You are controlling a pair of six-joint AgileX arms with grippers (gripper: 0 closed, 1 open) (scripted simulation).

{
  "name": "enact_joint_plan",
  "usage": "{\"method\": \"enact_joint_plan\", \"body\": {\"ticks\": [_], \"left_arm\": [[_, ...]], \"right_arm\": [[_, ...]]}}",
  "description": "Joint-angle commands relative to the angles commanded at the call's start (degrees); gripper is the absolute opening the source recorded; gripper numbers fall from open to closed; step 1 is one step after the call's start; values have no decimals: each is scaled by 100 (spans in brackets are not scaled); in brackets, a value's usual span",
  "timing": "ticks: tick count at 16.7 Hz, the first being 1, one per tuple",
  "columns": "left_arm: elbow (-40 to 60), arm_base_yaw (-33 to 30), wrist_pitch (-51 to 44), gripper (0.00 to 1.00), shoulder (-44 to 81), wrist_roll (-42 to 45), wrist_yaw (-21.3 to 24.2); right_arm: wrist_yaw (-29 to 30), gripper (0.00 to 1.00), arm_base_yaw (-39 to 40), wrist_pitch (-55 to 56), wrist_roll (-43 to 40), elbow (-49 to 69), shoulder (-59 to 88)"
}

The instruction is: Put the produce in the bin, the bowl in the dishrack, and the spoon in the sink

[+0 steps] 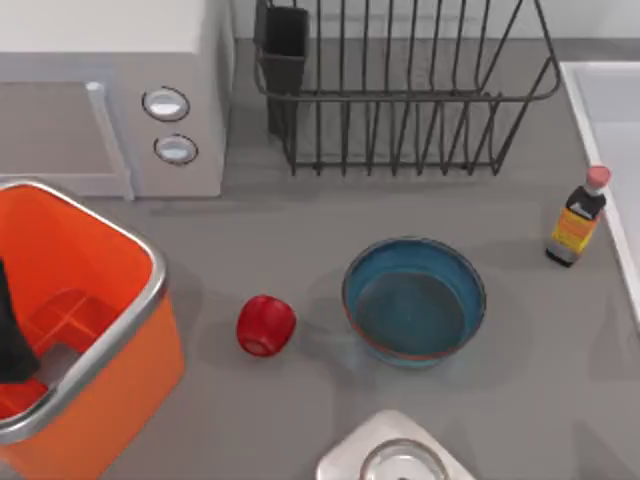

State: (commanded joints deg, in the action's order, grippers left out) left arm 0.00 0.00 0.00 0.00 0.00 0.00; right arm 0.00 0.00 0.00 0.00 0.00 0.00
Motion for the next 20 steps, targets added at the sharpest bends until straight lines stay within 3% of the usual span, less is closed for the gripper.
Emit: {"method": "enact_joint_plan", "body": {"ticks": [4,8,20], "left_arm": [[167,-71,-134,100,175,-14,7],[1140,-452,-866,100,1255,-133,41],[6340,-2422,-4423,100,8349,-968,358]], "right_arm": [[0,100,0,0,0,0,0],[0,100,0,0,0,0,0],[0,100,0,0,0,0,0]]}}
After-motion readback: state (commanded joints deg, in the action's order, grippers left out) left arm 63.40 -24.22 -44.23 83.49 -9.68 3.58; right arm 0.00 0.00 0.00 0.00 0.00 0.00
